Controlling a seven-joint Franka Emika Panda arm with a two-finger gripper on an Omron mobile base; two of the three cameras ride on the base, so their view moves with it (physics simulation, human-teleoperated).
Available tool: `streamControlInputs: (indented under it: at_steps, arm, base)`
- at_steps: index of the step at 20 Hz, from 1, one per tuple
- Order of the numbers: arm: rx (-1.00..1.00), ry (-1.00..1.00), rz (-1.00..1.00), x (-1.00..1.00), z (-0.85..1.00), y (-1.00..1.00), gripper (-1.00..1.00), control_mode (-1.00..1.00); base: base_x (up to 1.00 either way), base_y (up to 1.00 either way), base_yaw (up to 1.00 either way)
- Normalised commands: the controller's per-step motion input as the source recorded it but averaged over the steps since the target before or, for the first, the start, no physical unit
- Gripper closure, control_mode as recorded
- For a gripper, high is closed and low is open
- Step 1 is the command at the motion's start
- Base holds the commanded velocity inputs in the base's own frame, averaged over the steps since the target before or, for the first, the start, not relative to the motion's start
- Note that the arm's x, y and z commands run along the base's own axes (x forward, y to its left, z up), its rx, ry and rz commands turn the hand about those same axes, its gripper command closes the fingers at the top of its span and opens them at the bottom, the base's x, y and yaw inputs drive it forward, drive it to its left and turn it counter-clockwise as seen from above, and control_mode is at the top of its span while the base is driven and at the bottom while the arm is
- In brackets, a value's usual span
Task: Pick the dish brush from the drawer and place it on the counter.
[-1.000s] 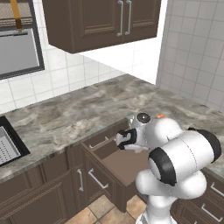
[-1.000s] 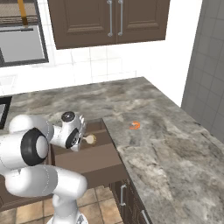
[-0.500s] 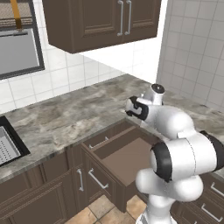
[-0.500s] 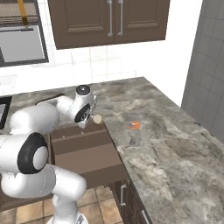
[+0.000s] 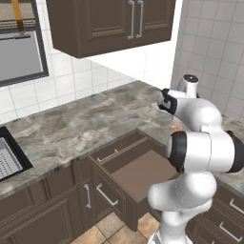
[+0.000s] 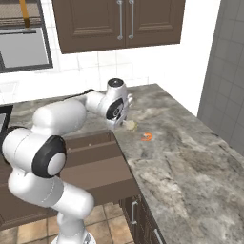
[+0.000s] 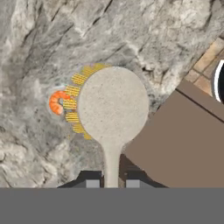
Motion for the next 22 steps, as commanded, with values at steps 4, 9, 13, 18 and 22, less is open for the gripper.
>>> streamControlInputs:
  at_steps: [4, 9, 13, 18, 22]
  arm:
    - [0.03, -0.03, -0.13, 0.0, -0.68, -1.0, 1.0, -1.0]
    - [0.09, -0.06, -0.08, 0.0, -0.79, -0.96, 1.0, -1.0]
    - [0.02, -0.02, -0.01, -0.14, -0.6, -0.62, 1.0, -1.0]
    - [-0.04, -0.04, 0.0, -0.17, -0.79, -0.01, 1.0, -1.0]
    - [-0.14, -0.06, 0.0, -0.13, -0.9, 0.31, 1.0, -1.0]
  base:
    - [0.0, 0.0, 0.0]
    - [0.0, 0.0, 0.0]
    - [0.0, 0.0, 0.0]
    - [0.0, 0.0, 0.0]
    - [0.0, 0.0, 0.0]
